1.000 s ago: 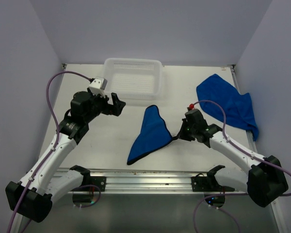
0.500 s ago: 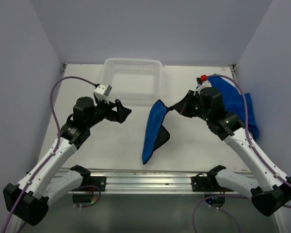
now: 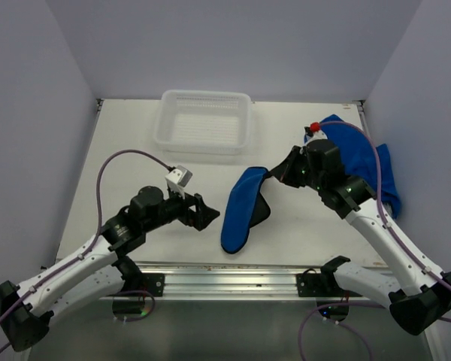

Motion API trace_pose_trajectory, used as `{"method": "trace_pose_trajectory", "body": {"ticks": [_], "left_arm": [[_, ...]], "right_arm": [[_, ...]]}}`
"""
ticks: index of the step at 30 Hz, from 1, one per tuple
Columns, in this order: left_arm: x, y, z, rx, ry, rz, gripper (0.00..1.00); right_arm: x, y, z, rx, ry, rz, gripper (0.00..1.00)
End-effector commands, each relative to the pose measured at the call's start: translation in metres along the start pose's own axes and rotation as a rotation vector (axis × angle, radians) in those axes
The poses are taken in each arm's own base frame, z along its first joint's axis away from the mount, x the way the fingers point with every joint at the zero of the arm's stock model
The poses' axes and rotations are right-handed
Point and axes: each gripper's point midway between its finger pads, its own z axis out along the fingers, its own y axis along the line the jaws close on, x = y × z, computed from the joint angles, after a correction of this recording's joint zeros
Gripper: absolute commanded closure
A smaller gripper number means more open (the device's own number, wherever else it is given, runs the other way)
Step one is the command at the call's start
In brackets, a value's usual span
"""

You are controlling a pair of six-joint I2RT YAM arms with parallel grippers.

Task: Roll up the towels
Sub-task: Flatten the towel

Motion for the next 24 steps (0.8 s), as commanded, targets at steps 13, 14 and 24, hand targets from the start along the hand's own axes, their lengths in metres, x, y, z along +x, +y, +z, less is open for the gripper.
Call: {"method": "trace_pose_trajectory", "body": {"ticks": [13, 14, 24], "left_arm": [[0.091, -0.064, 0.043, -0.153, 0.163, 0.279, 0.04], [0.095, -0.069, 0.042, -0.155, 0.162, 0.302, 0.04], [0.112, -0.09, 0.063, -0.219, 0.177, 0.523, 0.16]], "right_arm": [[-0.004, -0.015, -0.008, 0.063, -0.049, 0.011, 1.0], [-0.003, -0.017, -0.008, 0.07, -0.045, 0.009, 1.0], [0.0, -0.021, -0.014, 0.078, -0.048, 0.011, 1.0]]}}
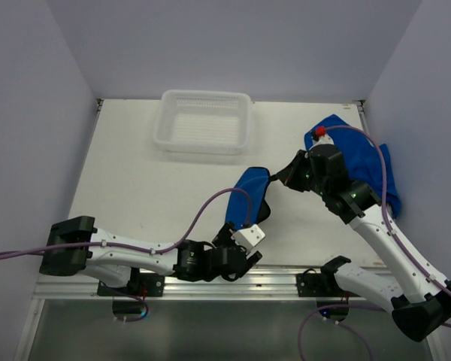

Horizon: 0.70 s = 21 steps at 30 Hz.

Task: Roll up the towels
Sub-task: Flatten the towel

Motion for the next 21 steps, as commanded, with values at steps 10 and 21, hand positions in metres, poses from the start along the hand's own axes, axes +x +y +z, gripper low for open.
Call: {"method": "trace_pose_trajectory", "body": {"ticks": [10, 21], "left_arm": [[-0.004, -0.002, 0.023, -0.112, -0.004, 0.119, 0.21], [0.019, -0.009, 0.035, -0.079, 0.022, 0.142, 0.31]], "right_arm": [[-0.006, -0.004, -0.009, 0.021, -0.032, -0.006, 1.0], [-0.008, -0.005, -0.013, 0.026, -0.034, -0.012, 1.0]]}}
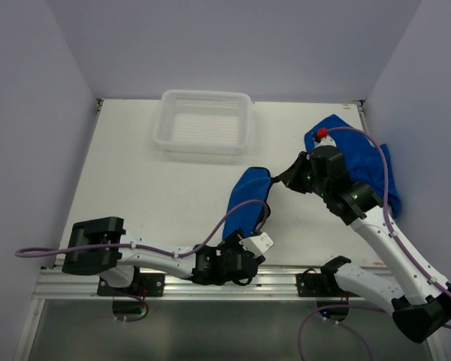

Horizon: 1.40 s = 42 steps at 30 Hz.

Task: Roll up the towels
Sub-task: Flatten the towel

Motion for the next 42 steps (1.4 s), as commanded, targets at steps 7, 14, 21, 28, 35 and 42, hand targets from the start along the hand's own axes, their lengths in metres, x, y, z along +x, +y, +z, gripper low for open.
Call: {"method": "trace_pose_trajectory", "body": {"ticks": [7, 14, 21, 28, 35, 42], "left_arm": [[0.003, -0.013, 0.01, 0.027, -0.024, 0.018, 0.33], [0.011, -0.006, 0.012, -0.001, -0.015, 0.043, 0.58], [0.017, 0.0, 0.013, -0.032, -0.003, 0.05, 0.88], [0.015, 0.011, 0.004, -0.055, -0.021, 0.008, 1.0], [-0.015, 0.031, -0.02, -0.093, -0.101, -0.09, 1.0], [-0.057, 0.068, -0.061, -0.156, -0.217, -0.226, 1.0]], "right_arm": [[-0.012, 0.004, -0.012, -0.008, -0.04, -0.01, 1.0], [-0.011, 0.001, -0.014, -0.001, -0.039, -0.015, 1.0], [-0.011, -0.001, -0.017, 0.002, -0.044, -0.021, 1.0], [-0.009, -0.003, -0.016, 0.012, -0.038, -0.018, 1.0], [-0.005, -0.006, -0.014, 0.016, -0.032, -0.018, 1.0], [-0.006, 0.001, -0.021, -0.018, -0.031, -0.008, 1.0]]}}
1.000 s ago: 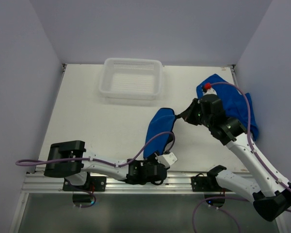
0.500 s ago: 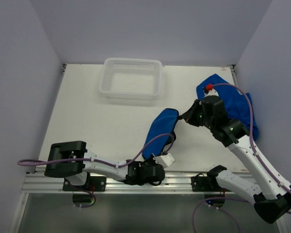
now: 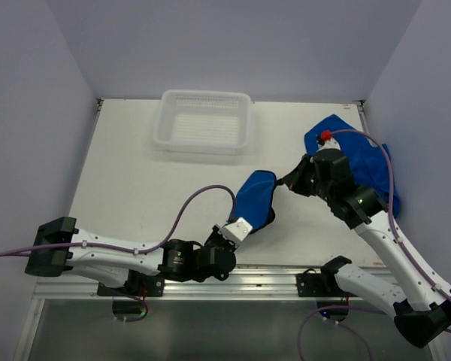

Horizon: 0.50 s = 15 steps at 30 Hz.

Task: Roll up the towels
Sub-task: Flatten the towel

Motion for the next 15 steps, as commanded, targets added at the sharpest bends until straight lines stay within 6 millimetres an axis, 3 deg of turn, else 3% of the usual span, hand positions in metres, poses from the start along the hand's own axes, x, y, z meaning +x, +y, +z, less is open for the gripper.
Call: {"method": "trace_pose_trajectory", "body": {"ticks": [1, 4, 10, 15], "left_arm": [[-0.041, 0.027, -0.021, -0.089, -0.099, -0.121, 1.0], [-0.06, 0.044, -0.037, -0.12, -0.141, -0.194, 1.0], [-0.079, 0.077, -0.065, -0.164, -0.194, -0.332, 1.0], [-0.097, 0.082, -0.082, -0.091, -0.236, -0.409, 1.0]], "right_arm": [[-0.009, 0.009, -0.014, -0.042, -0.028, 0.004, 1.0], [-0.014, 0.013, -0.024, -0.052, -0.038, 0.006, 1.0], [-0.024, 0.018, -0.051, -0.078, -0.067, 0.037, 1.0], [-0.017, 0.018, -0.065, -0.099, -0.042, 0.066, 1.0]]}}
